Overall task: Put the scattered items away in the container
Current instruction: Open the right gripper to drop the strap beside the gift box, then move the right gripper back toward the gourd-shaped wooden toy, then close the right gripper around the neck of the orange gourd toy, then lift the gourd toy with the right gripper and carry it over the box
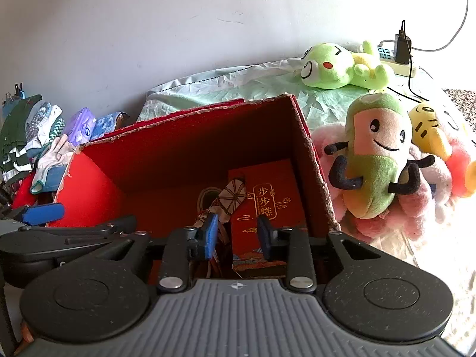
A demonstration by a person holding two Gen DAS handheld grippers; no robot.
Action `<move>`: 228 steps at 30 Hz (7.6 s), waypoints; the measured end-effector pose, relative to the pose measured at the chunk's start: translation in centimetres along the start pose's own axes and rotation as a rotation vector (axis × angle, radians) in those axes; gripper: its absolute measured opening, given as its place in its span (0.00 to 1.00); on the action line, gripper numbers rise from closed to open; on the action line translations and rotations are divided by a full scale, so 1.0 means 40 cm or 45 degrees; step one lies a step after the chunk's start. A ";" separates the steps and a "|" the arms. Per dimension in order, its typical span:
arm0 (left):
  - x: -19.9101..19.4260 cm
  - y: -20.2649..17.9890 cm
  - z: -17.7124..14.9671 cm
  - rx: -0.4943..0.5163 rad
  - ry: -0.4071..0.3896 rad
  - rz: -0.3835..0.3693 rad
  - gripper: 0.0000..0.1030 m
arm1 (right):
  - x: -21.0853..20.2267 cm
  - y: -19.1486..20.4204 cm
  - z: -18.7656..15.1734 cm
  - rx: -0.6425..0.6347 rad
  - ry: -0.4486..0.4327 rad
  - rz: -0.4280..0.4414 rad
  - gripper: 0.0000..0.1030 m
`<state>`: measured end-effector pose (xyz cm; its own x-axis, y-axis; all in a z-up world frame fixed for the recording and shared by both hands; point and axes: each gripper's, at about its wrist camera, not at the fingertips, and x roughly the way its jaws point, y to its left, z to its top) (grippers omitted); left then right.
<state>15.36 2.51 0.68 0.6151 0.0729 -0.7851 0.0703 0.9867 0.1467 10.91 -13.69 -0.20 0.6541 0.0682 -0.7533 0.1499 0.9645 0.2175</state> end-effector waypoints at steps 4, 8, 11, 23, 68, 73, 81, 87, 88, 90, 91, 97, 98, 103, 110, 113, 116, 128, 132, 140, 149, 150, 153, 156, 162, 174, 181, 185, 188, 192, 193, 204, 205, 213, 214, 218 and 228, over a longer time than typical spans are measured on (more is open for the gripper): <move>-0.014 -0.006 -0.007 -0.003 -0.007 -0.007 0.93 | -0.014 0.006 -0.007 -0.028 -0.009 -0.008 0.31; -0.032 -0.010 -0.019 0.005 -0.023 0.000 0.87 | -0.032 0.016 -0.017 -0.064 -0.013 -0.023 0.36; -0.048 -0.012 -0.027 -0.002 -0.030 -0.004 0.87 | -0.050 0.012 -0.024 -0.064 -0.038 -0.021 0.40; -0.114 -0.026 -0.064 -0.064 -0.046 0.056 0.87 | -0.116 -0.019 -0.044 -0.096 -0.131 0.064 0.41; -0.111 -0.231 -0.350 -0.026 0.088 -0.342 0.85 | 0.004 -0.187 -0.164 -0.069 0.434 0.705 0.35; -0.062 -0.214 -0.339 -0.088 0.147 -0.393 0.87 | 0.027 -0.177 -0.166 -0.073 0.463 0.708 0.35; -0.038 -0.221 -0.330 -0.079 0.127 -0.482 0.97 | 0.051 -0.166 -0.148 -0.073 0.495 0.710 0.35; -0.057 -0.251 -0.332 0.032 0.097 -0.574 0.93 | 0.064 -0.155 -0.148 -0.110 0.554 0.725 0.31; -0.058 -0.254 -0.332 0.048 0.094 -0.588 0.94 | 0.061 -0.158 -0.148 -0.126 0.552 0.712 0.31; -0.060 -0.259 -0.333 0.075 0.090 -0.637 0.93 | 0.059 -0.169 -0.149 -0.142 0.560 0.701 0.31; -0.062 -0.262 -0.333 0.093 0.089 -0.655 0.93 | 0.057 -0.174 -0.149 -0.144 0.564 0.696 0.31; -0.079 -0.244 -0.348 0.133 0.095 -0.605 0.93 | 0.058 -0.181 -0.155 -0.151 0.558 0.681 0.31; -0.081 -0.236 -0.353 0.127 0.099 -0.596 0.93 | 0.060 -0.178 -0.156 -0.150 0.560 0.693 0.31; -0.072 -0.225 -0.365 0.107 0.124 -0.553 0.94 | 0.080 -0.147 -0.163 -0.180 0.586 0.729 0.31; -0.072 -0.239 -0.363 0.132 0.112 -0.538 0.94 | 0.103 -0.133 -0.157 -0.203 0.636 0.769 0.31; -0.073 -0.249 -0.360 0.153 0.101 -0.562 0.95 | 0.107 -0.154 -0.150 -0.167 0.657 0.779 0.31; -0.078 -0.270 -0.359 0.191 0.093 -0.612 0.95 | 0.101 -0.200 -0.144 -0.116 0.667 0.778 0.29; -0.053 -0.270 -0.364 0.187 0.170 -0.542 0.84 | 0.094 -0.247 -0.157 -0.059 0.658 0.759 0.32; -0.024 -0.273 -0.367 0.165 0.203 -0.487 0.77 | 0.106 -0.231 -0.157 -0.043 0.674 0.776 0.37; -0.009 -0.264 -0.363 0.127 0.213 -0.445 0.56 | 0.114 -0.217 -0.158 -0.047 0.688 0.761 0.33; -0.019 -0.291 -0.349 0.193 0.208 -0.482 0.38 | 0.082 -0.270 -0.155 -0.029 0.648 0.701 0.32; -0.020 -0.297 -0.346 0.201 0.206 -0.491 0.38 | 0.080 -0.277 -0.156 -0.019 0.643 0.690 0.32; -0.028 -0.310 -0.335 0.212 0.196 -0.534 0.38 | 0.065 -0.308 -0.152 0.020 0.619 0.662 0.31; -0.045 -0.323 -0.323 0.228 0.176 -0.576 0.38 | 0.044 -0.343 -0.145 0.059 0.590 0.641 0.29; -0.091 -0.343 -0.297 0.273 0.119 -0.612 0.38 | -0.009 -0.390 -0.137 0.108 0.518 0.622 0.29; -0.291 -0.312 -0.220 0.402 -0.141 -0.605 0.38 | -0.171 -0.400 -0.051 0.125 0.281 0.696 0.30; -0.314 -0.399 -0.113 0.455 -0.252 -0.597 0.38 | -0.204 -0.325 0.020 0.113 0.151 0.731 0.29; -0.306 -0.316 -0.058 0.471 -0.285 -0.569 0.38 | -0.195 -0.271 0.064 0.085 0.109 0.759 0.30; -0.298 -0.251 -0.019 0.467 -0.283 -0.557 0.38 | -0.165 -0.201 0.101 0.068 0.102 0.768 0.30; -0.263 -0.174 0.017 0.467 -0.270 -0.540 0.38 | -0.119 -0.127 0.142 0.047 0.106 0.782 0.30; -0.252 -0.156 0.025 0.464 -0.265 -0.538 0.38 | -0.103 -0.111 0.153 0.050 0.115 0.784 0.29; -0.078 -0.029 0.055 0.399 -0.093 -0.588 0.38 | 0.054 0.018 0.180 0.017 0.245 0.701 0.29; -0.054 -0.025 0.052 0.396 -0.066 -0.592 0.38 | 0.073 0.022 0.175 0.017 0.264 0.695 0.29; 0.099 -0.017 0.063 0.372 0.142 -0.612 0.38 | 0.196 0.043 0.154 0.013 0.405 0.657 0.29; 0.114 -0.020 0.066 0.372 0.169 -0.613 0.38 | 0.205 0.045 0.154 0.007 0.414 0.651 0.29; 0.161 -0.030 0.070 0.370 0.265 -0.625 0.38 | 0.246 0.037 0.146 0.013 0.456 0.628 0.29; 0.225 -0.050 0.065 0.375 0.430 -0.631 0.39 | 0.279 0.054 0.122 -0.033 0.521 0.521 0.29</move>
<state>22.80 0.82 -5.14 0.1788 -0.2902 -0.9401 0.5221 0.8379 -0.1594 22.15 -12.10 -5.10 0.3141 0.5254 -0.7908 -0.0763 0.8442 0.5306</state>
